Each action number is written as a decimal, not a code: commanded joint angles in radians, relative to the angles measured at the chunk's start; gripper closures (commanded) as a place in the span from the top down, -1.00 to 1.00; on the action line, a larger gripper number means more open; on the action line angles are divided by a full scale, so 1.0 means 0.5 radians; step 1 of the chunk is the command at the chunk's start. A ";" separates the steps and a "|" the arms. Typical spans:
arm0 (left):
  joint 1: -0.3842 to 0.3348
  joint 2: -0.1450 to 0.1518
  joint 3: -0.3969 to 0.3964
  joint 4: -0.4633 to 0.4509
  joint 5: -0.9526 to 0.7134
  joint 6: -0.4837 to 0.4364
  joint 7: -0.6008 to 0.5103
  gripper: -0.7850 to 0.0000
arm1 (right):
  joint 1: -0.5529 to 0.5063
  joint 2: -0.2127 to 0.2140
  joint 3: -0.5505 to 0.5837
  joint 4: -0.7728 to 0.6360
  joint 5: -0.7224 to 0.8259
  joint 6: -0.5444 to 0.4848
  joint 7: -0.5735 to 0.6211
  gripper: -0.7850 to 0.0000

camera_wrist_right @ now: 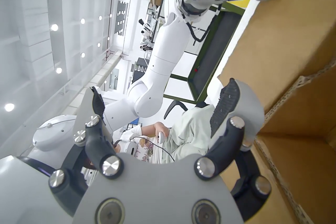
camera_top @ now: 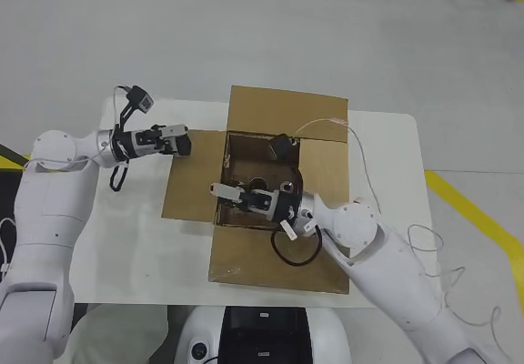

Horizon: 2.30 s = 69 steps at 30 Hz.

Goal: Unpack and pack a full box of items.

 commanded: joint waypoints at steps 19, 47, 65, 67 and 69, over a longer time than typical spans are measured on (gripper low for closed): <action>-0.030 -0.025 0.259 -0.065 0.186 -0.107 0.084 1.00 | -0.345 0.102 0.361 -0.250 -0.068 0.090 0.091 1.00; -0.142 -0.021 0.301 -0.570 -0.008 0.136 0.342 1.00 | -0.474 0.187 0.516 -0.320 0.058 0.278 0.559 1.00; -0.293 -0.102 0.673 -0.565 0.186 0.370 0.470 1.00 | -0.712 0.248 0.706 -0.468 0.066 0.355 0.594 1.00; -0.293 -0.102 0.673 -0.565 0.186 0.370 0.470 1.00 | -0.712 0.248 0.706 -0.468 0.066 0.355 0.594 1.00; -0.293 -0.102 0.673 -0.565 0.186 0.370 0.470 1.00 | -0.712 0.248 0.706 -0.468 0.066 0.355 0.594 1.00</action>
